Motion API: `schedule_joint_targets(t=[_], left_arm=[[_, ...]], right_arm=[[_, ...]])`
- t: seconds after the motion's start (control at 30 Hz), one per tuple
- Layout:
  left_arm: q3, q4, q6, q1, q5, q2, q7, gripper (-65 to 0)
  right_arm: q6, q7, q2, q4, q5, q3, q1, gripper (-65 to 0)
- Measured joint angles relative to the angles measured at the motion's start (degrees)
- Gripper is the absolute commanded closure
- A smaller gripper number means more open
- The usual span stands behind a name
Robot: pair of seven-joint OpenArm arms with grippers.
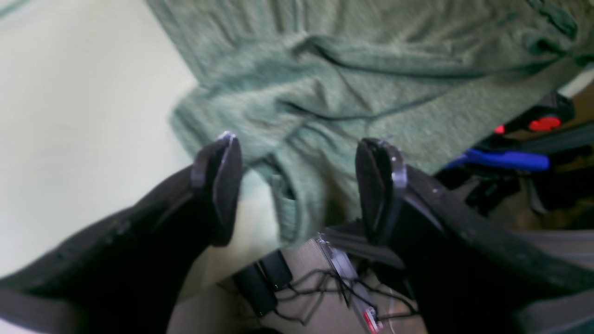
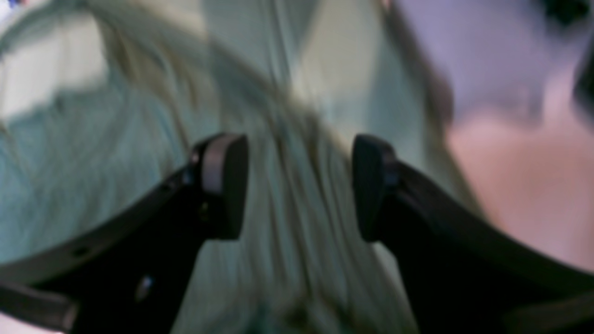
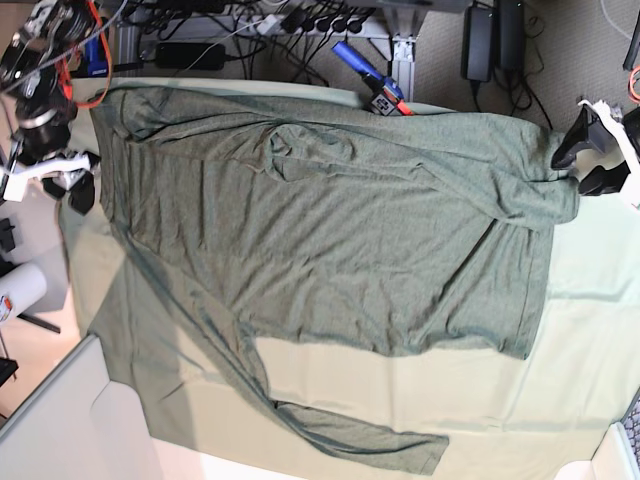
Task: Fold the T-shirt properly
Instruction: 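Release the shirt with both grippers, leaving it flattened, then move the right gripper over the shirt and grasp the sleeve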
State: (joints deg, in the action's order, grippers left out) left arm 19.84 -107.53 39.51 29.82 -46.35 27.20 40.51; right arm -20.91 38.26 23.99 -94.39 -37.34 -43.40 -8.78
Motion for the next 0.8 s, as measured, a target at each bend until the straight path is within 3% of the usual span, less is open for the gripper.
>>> schedule_joint_targets(t=[0.17,0.4,0.67,0.73,0.8], left_arm=[[1.1,0.0,0.0,-0.1,0.7,2.7,-0.5,-41.6],[1.1,-0.1,0.0,0.0,4.9,4.6,-2.0,-41.6],[1.0,-0.1,0.0,0.0,4.9,4.6,-2.4,-41.6],[1.0,-0.1,0.0,0.0,4.9,4.5,-2.4,-41.6],[1.0,-0.1,0.0,0.0,4.9,4.5,-2.5,-41.6]], right_arm=[[-0.2,-3.6,0.5,6.8,4.7,11.6,10.4,-35.2],[-0.2,-13.9,-0.5,27.9,16.2,31.0,29.4,-35.2],[2.7,-24.4,-6.5,56.3,27.5,36.8,43.0,-35.2],[2.9,-27.7,-7.7,59.5,30.0,36.8,43.6,-35.2],[4.0,-27.5,-8.2,59.9,30.8,36.8,43.6,-35.1]])
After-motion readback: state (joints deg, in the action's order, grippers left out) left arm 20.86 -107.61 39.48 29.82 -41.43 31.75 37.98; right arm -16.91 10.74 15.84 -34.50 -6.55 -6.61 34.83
